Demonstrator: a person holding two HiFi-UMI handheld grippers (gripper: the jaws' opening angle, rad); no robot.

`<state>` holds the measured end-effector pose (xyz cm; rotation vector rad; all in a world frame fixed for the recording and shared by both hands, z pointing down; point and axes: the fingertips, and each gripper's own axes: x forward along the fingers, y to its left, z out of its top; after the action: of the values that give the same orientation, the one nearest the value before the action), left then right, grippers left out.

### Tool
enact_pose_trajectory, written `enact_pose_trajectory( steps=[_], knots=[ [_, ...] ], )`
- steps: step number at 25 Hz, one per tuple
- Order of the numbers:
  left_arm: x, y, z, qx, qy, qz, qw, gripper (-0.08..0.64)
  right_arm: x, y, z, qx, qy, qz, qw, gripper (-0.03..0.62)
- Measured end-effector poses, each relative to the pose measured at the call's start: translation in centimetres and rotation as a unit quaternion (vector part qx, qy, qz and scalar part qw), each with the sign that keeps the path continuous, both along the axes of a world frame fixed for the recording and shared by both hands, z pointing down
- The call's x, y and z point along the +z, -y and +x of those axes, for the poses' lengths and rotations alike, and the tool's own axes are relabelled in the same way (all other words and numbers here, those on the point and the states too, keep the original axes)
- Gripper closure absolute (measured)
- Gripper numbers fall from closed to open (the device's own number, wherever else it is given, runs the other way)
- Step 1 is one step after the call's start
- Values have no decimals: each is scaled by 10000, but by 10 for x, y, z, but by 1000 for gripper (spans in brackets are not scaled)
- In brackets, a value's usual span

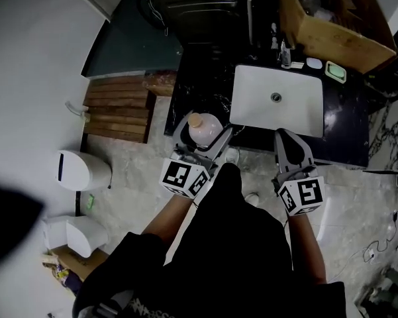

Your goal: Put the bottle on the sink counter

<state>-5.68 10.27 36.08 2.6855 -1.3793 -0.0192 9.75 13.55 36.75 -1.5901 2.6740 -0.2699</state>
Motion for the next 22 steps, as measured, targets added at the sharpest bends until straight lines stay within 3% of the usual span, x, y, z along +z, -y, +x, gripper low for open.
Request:
enact_pose_trajectory(
  steps=[13,19,22],
  knots=[
    [36,105,-21,454,-163,-240,9985,163,-1,111,-47,-125,-363,116,9992,552],
    [48,154,-26,674,156,-106,9975,163,0,150,-75,-417,-369,107,9984,554],
    [50,187,-31,651,67,-104,9978,163,0,173,-82,-419,-467,127,9980,552]
  ],
)
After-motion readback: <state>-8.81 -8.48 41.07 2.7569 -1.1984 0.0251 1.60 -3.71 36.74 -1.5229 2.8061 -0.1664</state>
